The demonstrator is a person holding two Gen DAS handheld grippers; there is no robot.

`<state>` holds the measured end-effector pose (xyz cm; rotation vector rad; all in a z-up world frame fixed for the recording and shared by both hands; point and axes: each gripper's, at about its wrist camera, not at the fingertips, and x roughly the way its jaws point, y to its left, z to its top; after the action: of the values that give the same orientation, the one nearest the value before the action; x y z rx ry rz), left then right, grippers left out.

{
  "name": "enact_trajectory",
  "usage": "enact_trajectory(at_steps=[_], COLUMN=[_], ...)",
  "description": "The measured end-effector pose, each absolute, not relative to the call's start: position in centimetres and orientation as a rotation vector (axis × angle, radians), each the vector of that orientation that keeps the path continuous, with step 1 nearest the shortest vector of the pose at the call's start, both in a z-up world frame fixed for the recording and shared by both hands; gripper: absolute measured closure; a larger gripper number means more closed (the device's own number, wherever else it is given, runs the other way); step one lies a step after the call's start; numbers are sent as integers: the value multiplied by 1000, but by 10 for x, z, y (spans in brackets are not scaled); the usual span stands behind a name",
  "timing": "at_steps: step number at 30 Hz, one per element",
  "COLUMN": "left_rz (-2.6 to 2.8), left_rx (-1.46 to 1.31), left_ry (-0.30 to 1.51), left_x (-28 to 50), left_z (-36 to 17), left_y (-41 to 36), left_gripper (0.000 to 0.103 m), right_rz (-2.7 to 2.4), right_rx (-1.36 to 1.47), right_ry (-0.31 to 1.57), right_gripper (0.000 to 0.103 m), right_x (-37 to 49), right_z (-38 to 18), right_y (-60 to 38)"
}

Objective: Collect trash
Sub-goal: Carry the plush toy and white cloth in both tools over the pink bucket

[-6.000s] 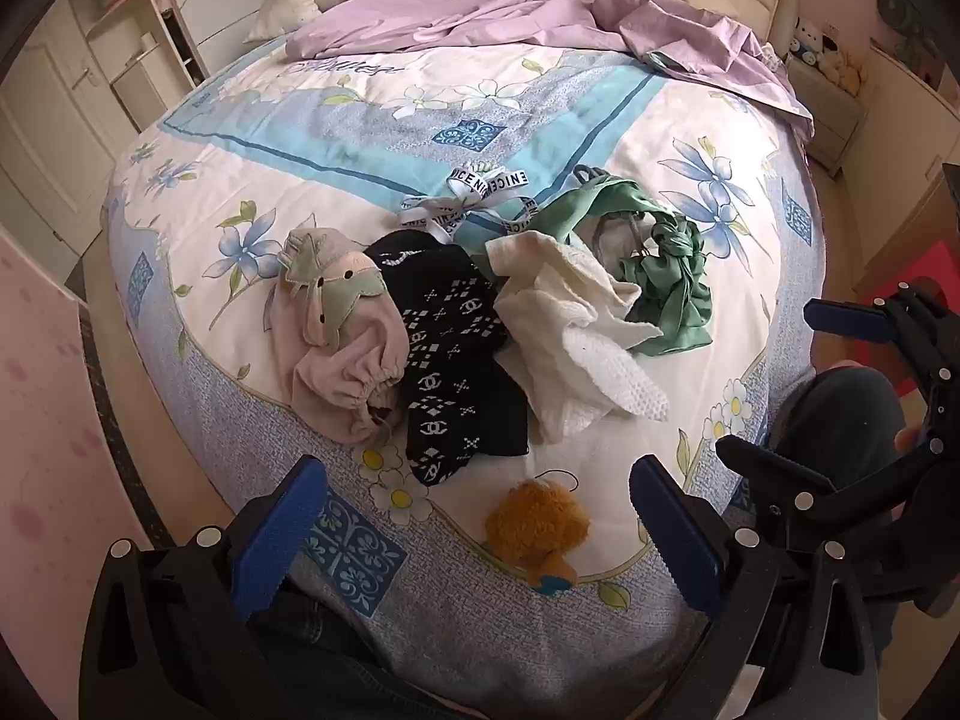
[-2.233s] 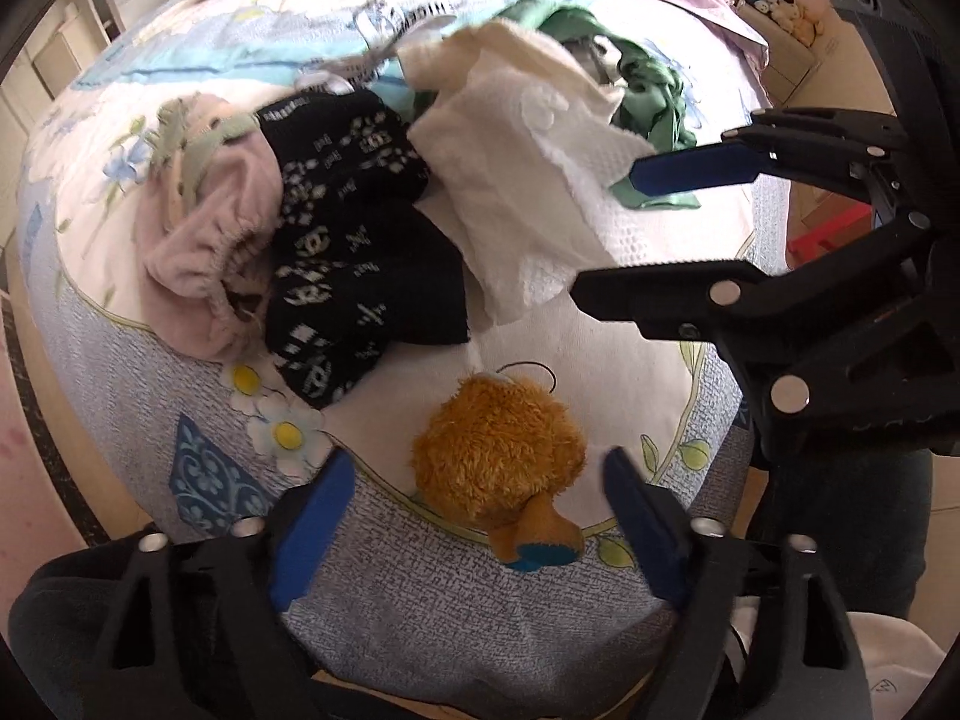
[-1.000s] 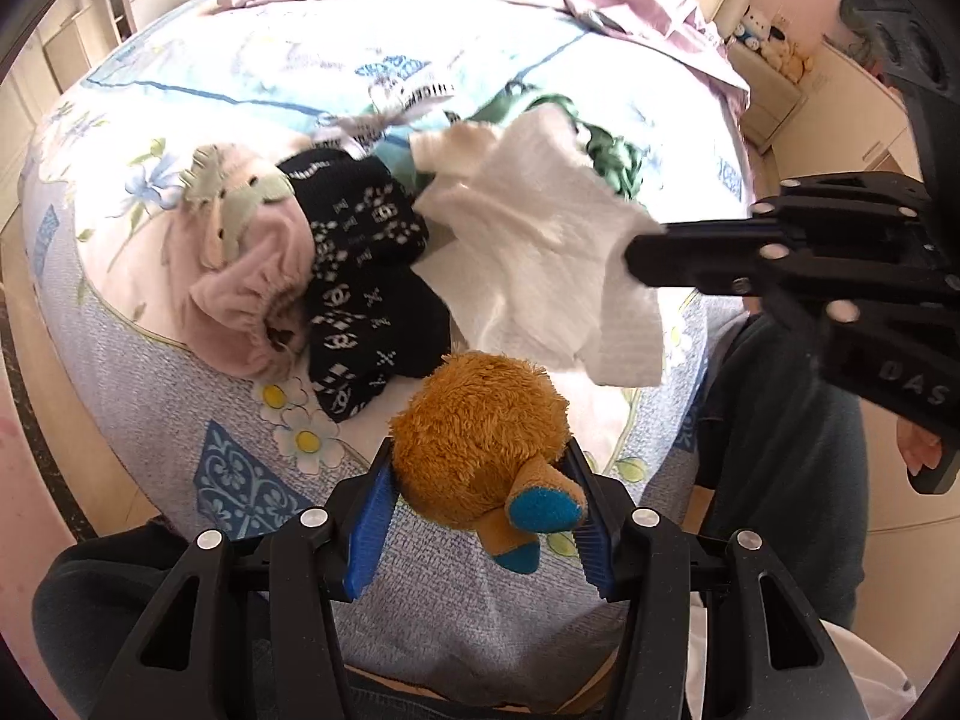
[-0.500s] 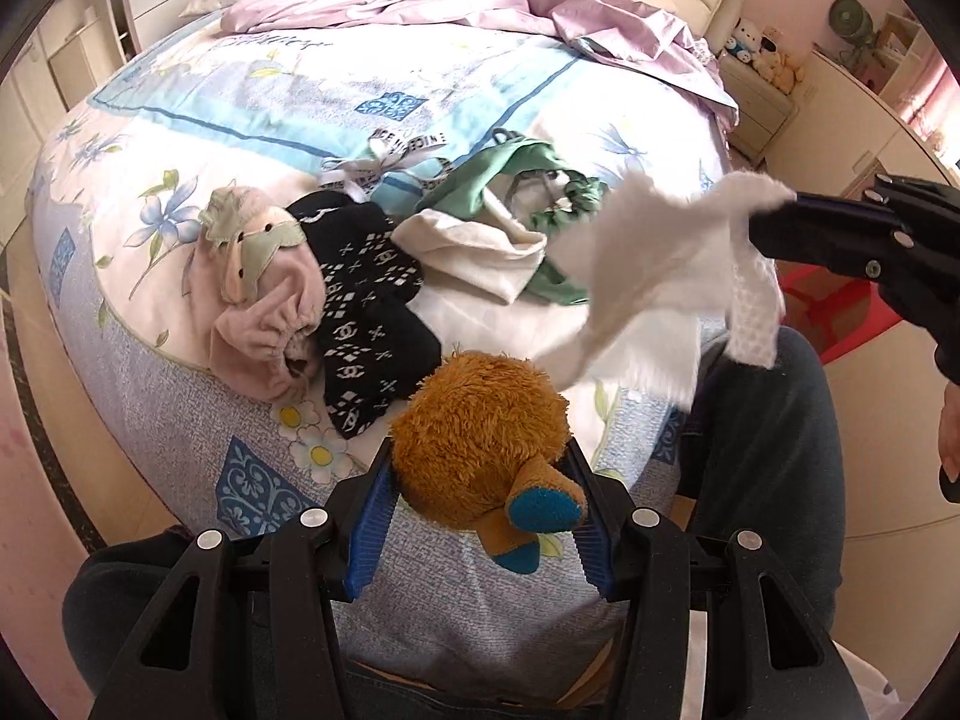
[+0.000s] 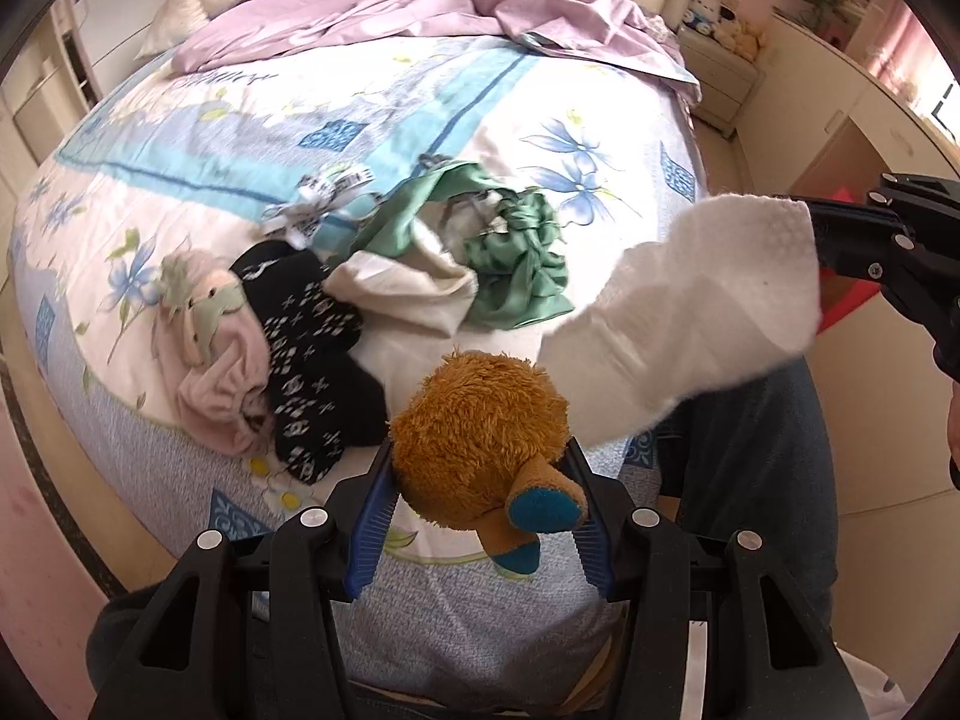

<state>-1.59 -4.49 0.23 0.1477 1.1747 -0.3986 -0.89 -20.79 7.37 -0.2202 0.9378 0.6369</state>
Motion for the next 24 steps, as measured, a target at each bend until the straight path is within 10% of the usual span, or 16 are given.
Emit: enact_trajectory(at_steps=[24], left_rz=[-585], left_rx=[369], left_ry=[1137], left_x=[22], left_z=[11], left_y=[-188], left_gripper=[50], right_rz=[338], right_rx=[-28], right_ry=[936], right_gripper=[102], right_x=[-5], right_z=[62], right_y=[-345])
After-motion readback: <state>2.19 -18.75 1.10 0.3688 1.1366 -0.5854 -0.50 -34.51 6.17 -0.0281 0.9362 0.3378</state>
